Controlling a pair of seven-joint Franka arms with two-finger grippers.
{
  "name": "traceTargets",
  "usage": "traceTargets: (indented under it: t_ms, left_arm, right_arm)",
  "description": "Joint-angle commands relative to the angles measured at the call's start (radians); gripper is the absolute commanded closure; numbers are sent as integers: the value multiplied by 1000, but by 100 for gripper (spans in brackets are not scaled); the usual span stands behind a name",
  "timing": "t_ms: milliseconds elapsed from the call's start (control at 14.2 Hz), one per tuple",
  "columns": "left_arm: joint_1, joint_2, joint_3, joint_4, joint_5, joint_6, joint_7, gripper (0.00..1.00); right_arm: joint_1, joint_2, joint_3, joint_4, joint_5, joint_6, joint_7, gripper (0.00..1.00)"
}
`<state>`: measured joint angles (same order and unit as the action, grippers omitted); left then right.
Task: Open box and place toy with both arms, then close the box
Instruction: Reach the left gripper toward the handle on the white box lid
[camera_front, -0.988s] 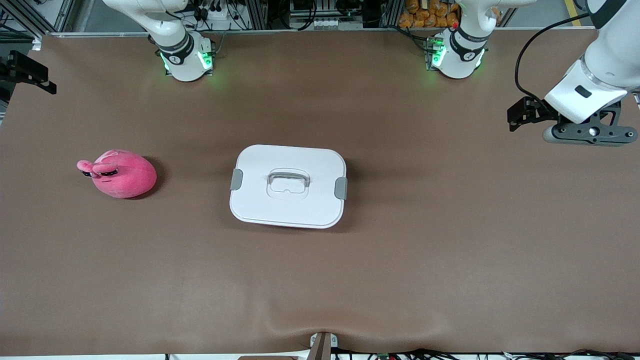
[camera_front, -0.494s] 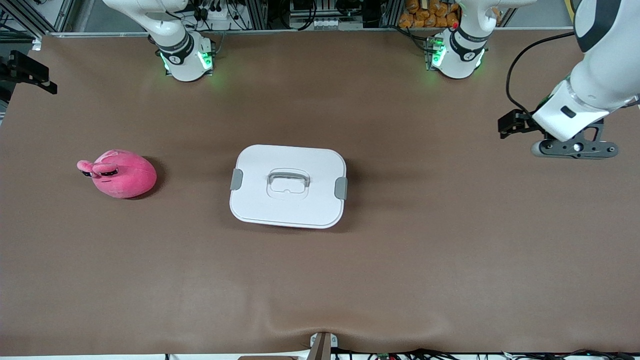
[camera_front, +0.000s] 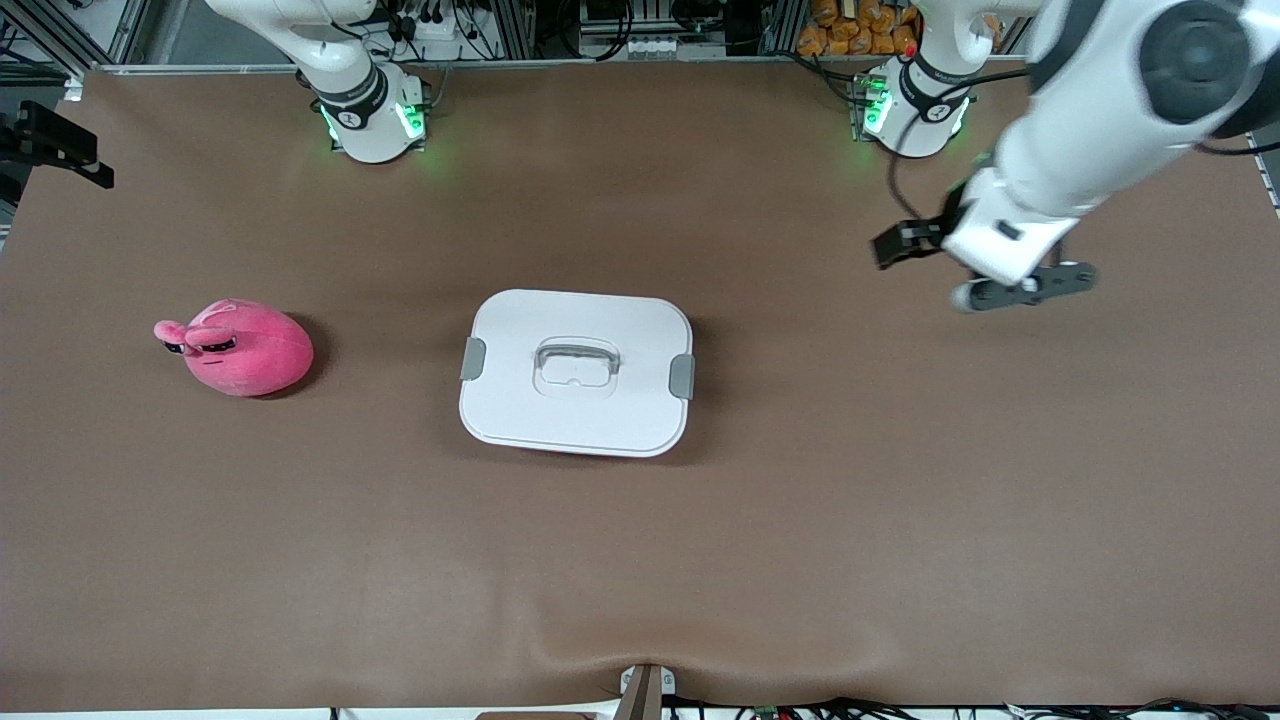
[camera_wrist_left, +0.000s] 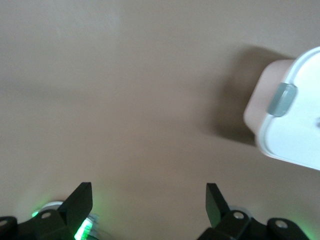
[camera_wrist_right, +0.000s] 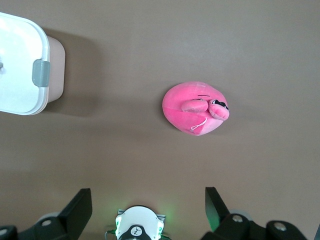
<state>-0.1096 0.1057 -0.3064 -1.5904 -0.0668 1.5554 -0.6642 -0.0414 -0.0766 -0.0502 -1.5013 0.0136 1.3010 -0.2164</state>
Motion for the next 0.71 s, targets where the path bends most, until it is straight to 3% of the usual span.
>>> traceTargets:
  t_ms: [0,635]
  left_arm:
    - [-68,75,-17,78,-8,-18,-168,0]
    - [-242,239,-16,162,-59,142,-507,0]
  right_arm:
    - [-9,-8,7,0,6,-3,15,0]
    - [-14,-3,6,0,8,-9,15,0]
